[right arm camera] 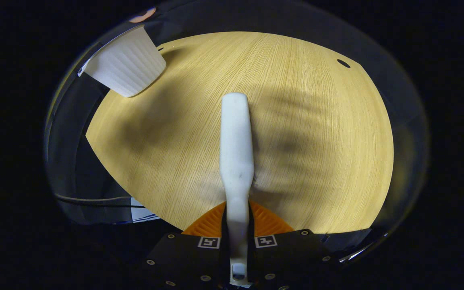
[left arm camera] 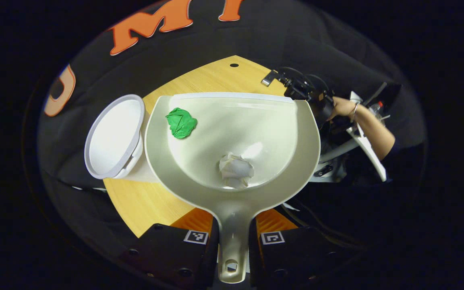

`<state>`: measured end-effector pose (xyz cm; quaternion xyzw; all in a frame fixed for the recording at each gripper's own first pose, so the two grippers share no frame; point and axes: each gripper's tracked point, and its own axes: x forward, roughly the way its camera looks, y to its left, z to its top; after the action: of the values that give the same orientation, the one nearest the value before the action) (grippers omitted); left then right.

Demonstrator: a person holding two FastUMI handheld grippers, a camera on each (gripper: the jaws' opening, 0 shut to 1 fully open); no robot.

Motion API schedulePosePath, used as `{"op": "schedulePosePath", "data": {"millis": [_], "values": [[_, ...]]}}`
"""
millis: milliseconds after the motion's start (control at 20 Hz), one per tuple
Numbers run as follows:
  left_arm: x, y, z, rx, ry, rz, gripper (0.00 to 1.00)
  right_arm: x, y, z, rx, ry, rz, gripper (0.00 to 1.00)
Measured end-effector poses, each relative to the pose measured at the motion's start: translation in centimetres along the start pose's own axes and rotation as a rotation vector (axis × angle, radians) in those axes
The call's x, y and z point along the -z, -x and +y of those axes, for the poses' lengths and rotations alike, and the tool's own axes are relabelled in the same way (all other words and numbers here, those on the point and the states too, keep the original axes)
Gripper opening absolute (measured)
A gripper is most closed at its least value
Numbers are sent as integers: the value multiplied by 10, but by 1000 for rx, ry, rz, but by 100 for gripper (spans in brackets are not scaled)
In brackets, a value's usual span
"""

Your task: Pick up the small broom and dustpan from the desktop, sweep the trash into the dustpan with the broom, and then empty the trash into the garbage bin.

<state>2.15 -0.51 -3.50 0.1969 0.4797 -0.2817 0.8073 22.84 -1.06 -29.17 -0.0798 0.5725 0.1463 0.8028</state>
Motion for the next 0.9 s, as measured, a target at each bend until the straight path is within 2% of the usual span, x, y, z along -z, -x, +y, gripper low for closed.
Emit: {"op": "schedulePosePath", "data": {"millis": [50, 150, 350, 500, 700, 900], "values": [[-6, 15, 11, 14, 34, -8, 33, -1, 0, 1, -3, -7, -4, 16], [-22, 39, 41, -19, 68, -36, 33, -3, 0, 1, -15, -20, -9, 16], [-40, 83, 153, -246, 152, -53, 33, -9, 0, 0, -33, -41, -16, 16], [-18, 99, 231, -440, 179, 18, 33, -18, -9, 1, -45, -57, -21, 16], [-1, 90, 292, -594, 120, 157, 33, -22, -10, 3, -54, -44, -15, 16], [3, 102, 304, -667, 24, 255, 33, -23, -13, 2, -62, -40, -7, 16]]}}
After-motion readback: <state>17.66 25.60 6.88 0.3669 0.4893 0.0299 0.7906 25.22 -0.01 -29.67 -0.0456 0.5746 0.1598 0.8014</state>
